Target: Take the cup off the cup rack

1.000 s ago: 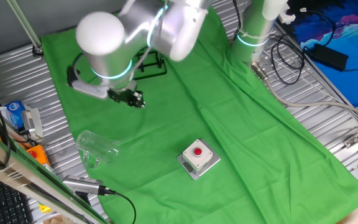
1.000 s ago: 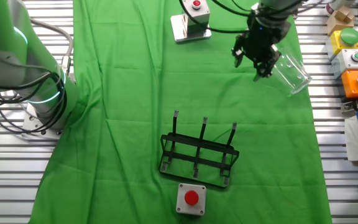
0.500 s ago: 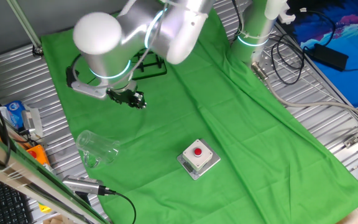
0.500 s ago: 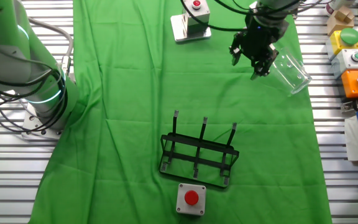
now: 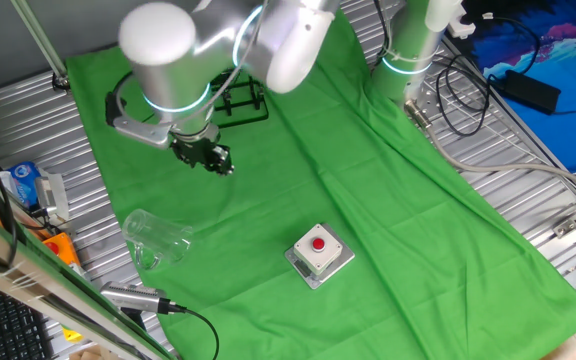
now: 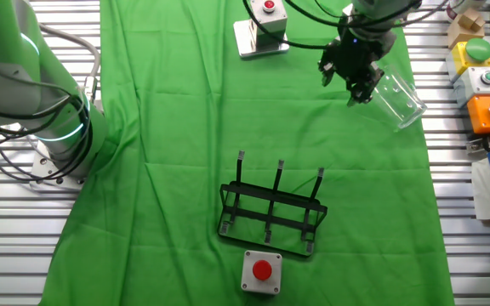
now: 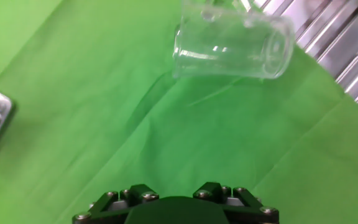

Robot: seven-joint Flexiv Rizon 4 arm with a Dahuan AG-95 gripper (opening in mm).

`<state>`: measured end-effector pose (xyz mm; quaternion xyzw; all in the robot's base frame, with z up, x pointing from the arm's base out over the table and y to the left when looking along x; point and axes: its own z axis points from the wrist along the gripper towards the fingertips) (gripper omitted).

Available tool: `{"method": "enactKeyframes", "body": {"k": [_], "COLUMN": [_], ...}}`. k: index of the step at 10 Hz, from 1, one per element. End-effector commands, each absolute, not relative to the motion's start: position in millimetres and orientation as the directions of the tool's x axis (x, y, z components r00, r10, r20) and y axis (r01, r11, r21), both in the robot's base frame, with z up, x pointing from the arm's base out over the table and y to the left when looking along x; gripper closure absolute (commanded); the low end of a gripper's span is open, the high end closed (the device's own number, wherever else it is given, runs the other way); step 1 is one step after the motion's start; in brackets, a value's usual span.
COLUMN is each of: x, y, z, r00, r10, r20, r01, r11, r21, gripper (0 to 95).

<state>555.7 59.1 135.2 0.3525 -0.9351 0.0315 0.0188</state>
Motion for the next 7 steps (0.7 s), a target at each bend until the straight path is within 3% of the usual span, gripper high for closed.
{"method": "enactKeyframes", "body": {"k": [1, 7], "x": [573.6, 606.4], "y": [59.9, 54.4], "z": [139.4, 143.8], "r00": [-0.756, -0.759], "r10": [-0.654, -0.651], "r20": [0.036, 0.009], "r01": [-0.655, -0.651], "r11": [0.754, 0.759], "r21": [-0.049, -0.013], "gripper": [38.0, 38.0]}}
